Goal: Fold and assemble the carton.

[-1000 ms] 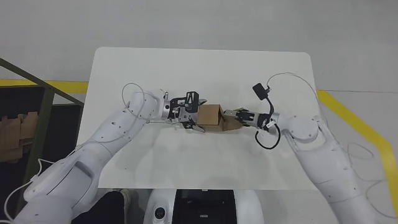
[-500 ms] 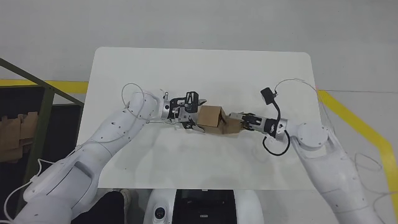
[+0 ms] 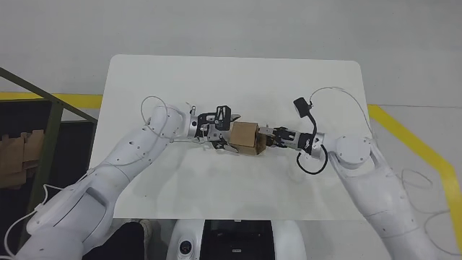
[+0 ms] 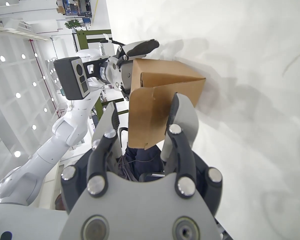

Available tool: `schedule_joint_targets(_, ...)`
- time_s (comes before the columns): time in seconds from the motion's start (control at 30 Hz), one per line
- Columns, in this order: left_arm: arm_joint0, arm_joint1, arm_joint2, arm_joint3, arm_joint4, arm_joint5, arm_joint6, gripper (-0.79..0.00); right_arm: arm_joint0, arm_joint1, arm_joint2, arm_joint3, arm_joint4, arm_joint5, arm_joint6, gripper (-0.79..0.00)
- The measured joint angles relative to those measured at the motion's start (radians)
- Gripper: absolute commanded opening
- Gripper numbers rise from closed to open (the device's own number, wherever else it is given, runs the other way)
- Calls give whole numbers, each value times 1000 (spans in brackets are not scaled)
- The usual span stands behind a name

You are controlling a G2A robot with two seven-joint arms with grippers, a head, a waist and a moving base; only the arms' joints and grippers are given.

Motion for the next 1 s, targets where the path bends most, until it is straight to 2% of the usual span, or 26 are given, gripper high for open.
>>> schedule_joint_targets(0.3, 7, 5, -7, -13, 3, 7, -8, -52, -2, -5, -1, 43, 72, -55, 1, -406)
schedule_joint_targets(0.7, 14, 6, -10, -21, 0, 12, -24, -58, -5, -10, -9, 89, 152, -105, 22, -511)
schedule_joint_targets(1.0, 14, 5, -9, -24, 1, 13, -30, -58, 7, -12, -19, 116, 142, -101, 27, -585)
